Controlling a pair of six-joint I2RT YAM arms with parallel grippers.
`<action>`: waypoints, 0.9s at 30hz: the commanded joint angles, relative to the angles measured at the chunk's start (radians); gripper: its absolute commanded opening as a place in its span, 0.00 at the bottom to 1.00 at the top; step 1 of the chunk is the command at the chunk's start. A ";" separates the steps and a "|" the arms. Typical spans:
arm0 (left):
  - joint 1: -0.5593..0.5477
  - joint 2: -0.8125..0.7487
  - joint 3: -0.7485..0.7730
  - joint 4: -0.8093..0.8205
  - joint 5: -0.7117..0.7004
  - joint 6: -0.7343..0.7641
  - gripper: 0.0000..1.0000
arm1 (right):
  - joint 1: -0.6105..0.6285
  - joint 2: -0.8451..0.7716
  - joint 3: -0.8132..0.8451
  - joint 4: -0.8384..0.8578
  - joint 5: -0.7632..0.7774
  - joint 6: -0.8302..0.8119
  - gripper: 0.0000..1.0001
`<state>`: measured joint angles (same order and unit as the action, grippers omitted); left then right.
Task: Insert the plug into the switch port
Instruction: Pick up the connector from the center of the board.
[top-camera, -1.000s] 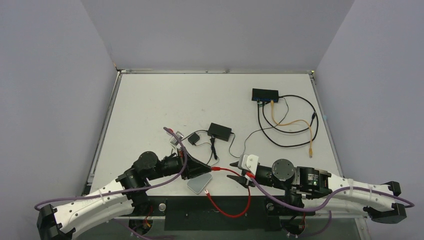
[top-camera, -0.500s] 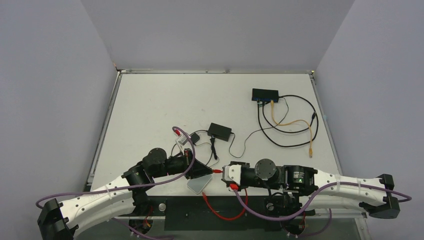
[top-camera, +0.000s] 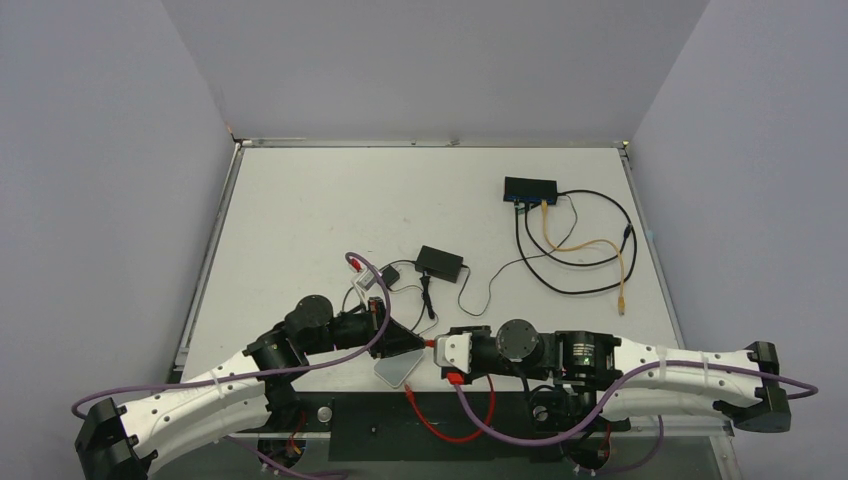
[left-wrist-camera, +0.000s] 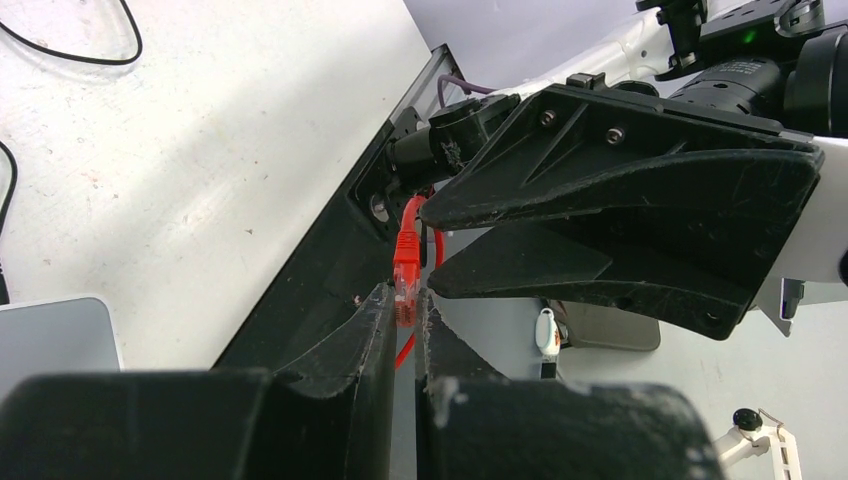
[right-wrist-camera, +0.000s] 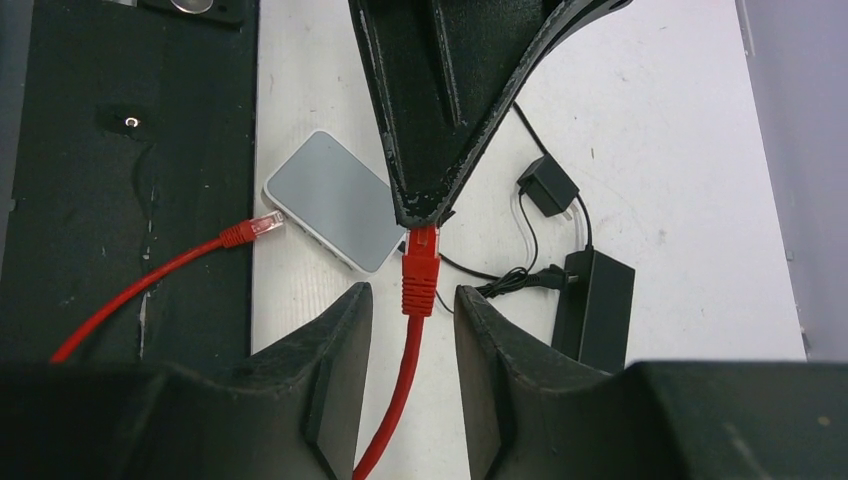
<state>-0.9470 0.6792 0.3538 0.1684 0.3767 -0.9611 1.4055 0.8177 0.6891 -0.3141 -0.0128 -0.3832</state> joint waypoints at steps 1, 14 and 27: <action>0.008 -0.001 0.025 0.058 0.036 -0.007 0.00 | 0.014 0.017 -0.001 0.060 0.055 -0.006 0.32; 0.019 0.008 0.023 0.075 0.061 -0.014 0.00 | 0.024 0.053 -0.010 0.066 0.096 -0.004 0.28; 0.030 0.013 0.016 0.083 0.073 -0.018 0.00 | 0.029 0.059 -0.008 0.075 0.096 0.002 0.18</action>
<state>-0.9253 0.6918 0.3538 0.1844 0.4274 -0.9695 1.4231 0.8726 0.6788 -0.2882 0.0643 -0.3836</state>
